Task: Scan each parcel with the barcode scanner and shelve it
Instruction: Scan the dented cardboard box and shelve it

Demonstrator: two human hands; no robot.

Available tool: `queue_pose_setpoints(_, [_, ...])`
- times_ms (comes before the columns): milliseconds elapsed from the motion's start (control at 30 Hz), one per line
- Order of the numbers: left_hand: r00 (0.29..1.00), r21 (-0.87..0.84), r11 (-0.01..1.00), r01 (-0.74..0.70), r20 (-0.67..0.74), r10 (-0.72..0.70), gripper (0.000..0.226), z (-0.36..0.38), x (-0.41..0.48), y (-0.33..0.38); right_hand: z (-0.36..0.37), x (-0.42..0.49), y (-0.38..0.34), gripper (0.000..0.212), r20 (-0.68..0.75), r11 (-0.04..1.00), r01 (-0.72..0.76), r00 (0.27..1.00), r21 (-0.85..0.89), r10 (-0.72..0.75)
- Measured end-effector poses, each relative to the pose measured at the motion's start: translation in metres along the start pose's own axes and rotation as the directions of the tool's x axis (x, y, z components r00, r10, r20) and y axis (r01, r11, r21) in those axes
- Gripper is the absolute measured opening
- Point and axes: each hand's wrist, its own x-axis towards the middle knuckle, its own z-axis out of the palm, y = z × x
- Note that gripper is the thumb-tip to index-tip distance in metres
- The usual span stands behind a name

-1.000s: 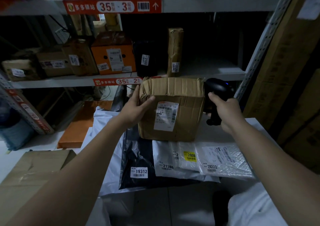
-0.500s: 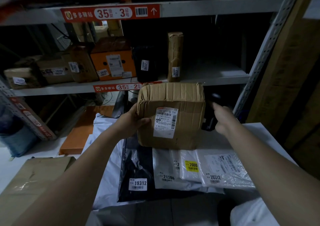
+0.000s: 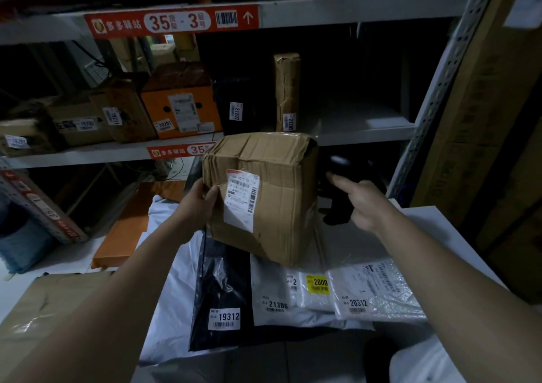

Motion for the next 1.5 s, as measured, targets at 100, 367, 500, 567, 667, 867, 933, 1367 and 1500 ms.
queue_pose_setpoints(100, [0.996,-0.075,0.993,0.089,-0.001,-0.089,0.041,0.005,-0.001,-0.001,0.008,-0.003,0.003,0.014,0.014,1.000,0.025,1.000,0.003,-0.025])
queue_pose_setpoints(367, [0.936,-0.215,0.911,0.351,0.085,-0.341,0.108,0.013,0.004,-0.011,0.015,0.000,0.010,0.024,0.011,1.000,0.022,1.000,0.020,-0.022])
queue_pose_setpoints(500, [0.916,-0.298,0.868,0.398,0.078,-0.393,0.137,0.020,0.012,-0.010,0.013,0.000,0.015,0.027,0.036,1.000,0.012,0.999,0.019,-0.012])
queue_pose_setpoints(567, [0.907,-0.335,0.843,0.420,0.140,-0.396,0.139,0.021,0.023,-0.017,0.012,0.000,0.016,0.029,0.040,1.000,0.007,0.999,0.022,-0.008])
queue_pose_setpoints(667, [0.909,-0.420,0.807,0.415,0.149,-0.390,0.144,0.029,0.017,-0.007,0.012,-0.003,0.016,0.031,0.034,0.999,0.005,0.999,0.044,-0.006])
queue_pose_setpoints(867, [0.944,-0.486,0.818,0.307,0.046,-0.327,0.134,0.049,0.006,0.011,0.003,-0.007,0.013,0.021,0.014,0.995,-0.010,1.000,0.100,0.009])
queue_pose_setpoints(933, [0.954,-0.512,0.812,0.281,0.057,-0.294,0.138,0.053,0.011,0.012,0.000,-0.009,0.008,0.024,0.005,0.996,-0.011,1.000,0.093,0.011])
queue_pose_setpoints(1367, [0.969,-0.531,0.847,-0.002,0.207,0.132,0.089,0.127,0.033,0.092,-0.032,0.004,-0.019,0.036,-0.146,0.952,0.167,0.980,0.258,-0.132])
queue_pose_setpoints(1500, [0.944,-0.522,0.853,0.015,0.289,0.161,0.084,0.156,0.037,0.117,-0.044,0.012,-0.031,0.034,-0.316,0.923,0.276,0.930,0.267,-0.186])
